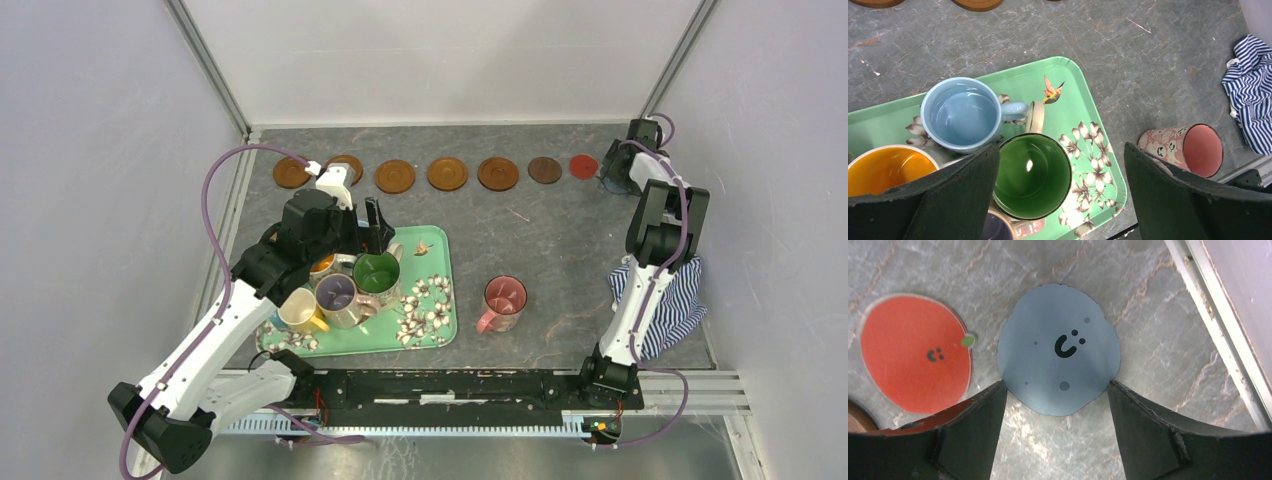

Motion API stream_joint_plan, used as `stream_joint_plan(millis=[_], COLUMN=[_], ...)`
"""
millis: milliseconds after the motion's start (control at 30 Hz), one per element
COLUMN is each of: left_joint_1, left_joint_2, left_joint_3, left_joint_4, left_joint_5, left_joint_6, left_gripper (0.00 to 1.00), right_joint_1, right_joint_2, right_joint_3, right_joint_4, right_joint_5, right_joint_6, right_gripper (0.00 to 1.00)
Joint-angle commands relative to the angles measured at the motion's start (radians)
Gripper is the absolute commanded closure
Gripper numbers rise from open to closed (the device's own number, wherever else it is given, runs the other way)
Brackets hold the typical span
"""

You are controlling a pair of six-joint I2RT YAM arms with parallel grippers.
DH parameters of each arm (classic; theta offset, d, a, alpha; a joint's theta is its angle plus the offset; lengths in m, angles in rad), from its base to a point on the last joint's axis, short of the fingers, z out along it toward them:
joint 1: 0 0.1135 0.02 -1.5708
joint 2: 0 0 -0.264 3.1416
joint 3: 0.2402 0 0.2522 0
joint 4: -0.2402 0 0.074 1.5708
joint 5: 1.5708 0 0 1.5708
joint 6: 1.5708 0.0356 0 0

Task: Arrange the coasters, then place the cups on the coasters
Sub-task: Move the coaster to the center of the board.

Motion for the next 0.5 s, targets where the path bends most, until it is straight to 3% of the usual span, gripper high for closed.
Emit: stream_joint_plan(millis=[0,467], left_joint_1=[-0.002,-0.002], left_joint_2=[-0.008,0.007], left_joint_3=[0.001,0.009], left_joint_4=[0.033,0.028], left_joint_5=[-0.023,-0.031], left_joint_6=[0.058,0.062], left_gripper=[0.00,0.00], right_joint_1=[-0.012,-0.041], right_joint_2=[0.069,0.150], right_joint_3=[0.087,0.181], right_joint_4=[-0.011,0.022], right_joint_5=[0.005,0.008], right_joint_6=[0.002,0.022], right_gripper=[0.19,0.19])
